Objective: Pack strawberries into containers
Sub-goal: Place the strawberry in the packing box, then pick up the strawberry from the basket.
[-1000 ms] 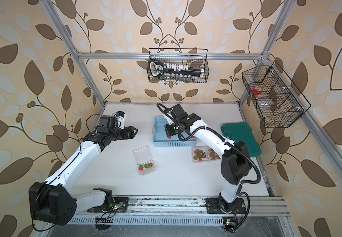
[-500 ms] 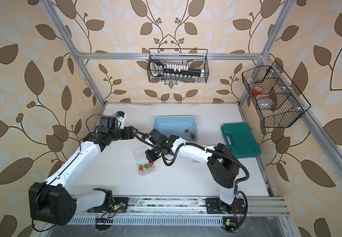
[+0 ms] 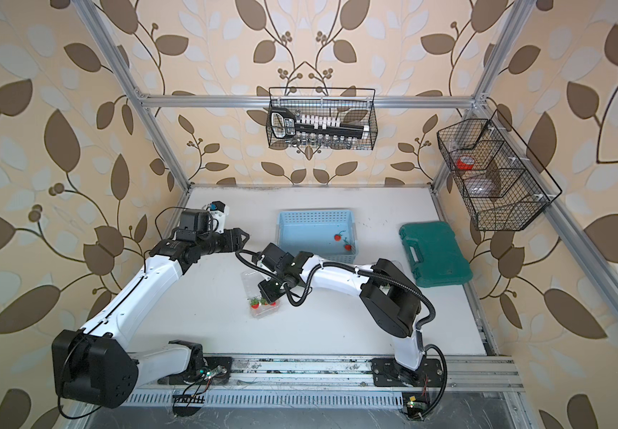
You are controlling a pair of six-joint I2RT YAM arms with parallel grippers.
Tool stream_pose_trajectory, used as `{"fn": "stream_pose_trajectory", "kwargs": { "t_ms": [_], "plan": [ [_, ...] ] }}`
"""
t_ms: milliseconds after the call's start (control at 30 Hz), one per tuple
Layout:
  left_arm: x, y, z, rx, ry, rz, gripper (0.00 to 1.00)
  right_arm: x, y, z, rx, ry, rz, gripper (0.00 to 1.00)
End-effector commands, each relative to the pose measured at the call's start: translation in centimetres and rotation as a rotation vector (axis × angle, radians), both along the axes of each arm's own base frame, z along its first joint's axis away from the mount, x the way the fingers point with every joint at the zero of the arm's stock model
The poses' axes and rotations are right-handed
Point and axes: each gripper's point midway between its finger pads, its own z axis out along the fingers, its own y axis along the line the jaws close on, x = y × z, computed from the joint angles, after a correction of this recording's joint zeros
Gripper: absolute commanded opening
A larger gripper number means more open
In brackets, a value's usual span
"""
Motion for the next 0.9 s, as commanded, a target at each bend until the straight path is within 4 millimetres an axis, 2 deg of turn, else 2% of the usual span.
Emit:
{"fn": "stream_pose_trajectory", "kwargs": {
  "t_ms": [0,167,267,333,433,500,633,733,867],
  "plan": [
    [0.2,0.1,2.1,-0.006,-0.060,-0.004,0.71,0.4,0.2,0.7,-0.002,-0.028,-0.002,0.19],
    [0.2,0.2,2.0,-0.005,-0.058,-0.003,0.71,1.5,-0.4,2.6,0.009,-0.072,-0.031,0.21],
    [0.1,0.2,2.0,-0.006,-0.058,-0.003,0.71,3.6,-1.5,5.4,0.065,-0.107,-0.091,0.22],
    [0.1,0.2,2.1,-0.006,-0.060,-0.003,0.71,5.6,-3.0,7.2,0.090,-0.142,-0.151,0.22],
    [0.1,0.2,2.0,-0.006,-0.058,-0.005,0.71,9.9,-7.3,8.5,0.047,-0.188,-0.296,0.23],
    [0.1,0.2,2.0,-0.005,-0.059,-0.005,0.70,13.3,-11.7,8.0,-0.037,-0.187,-0.436,0.24],
    [0.1,0.2,2.0,-0.006,-0.058,-0.005,0.71,17.9,-19.1,6.8,-0.129,-0.185,-0.691,0.29],
    [0.2,0.1,2.0,-0.006,-0.057,-0.007,0.71,20.1,-22.6,6.0,-0.142,-0.183,-0.840,0.33],
    [0.2,0.1,1.8,-0.008,-0.052,-0.009,0.70,21.9,-24.5,5.5,-0.105,-0.177,-0.981,0.38]
  ]
}}
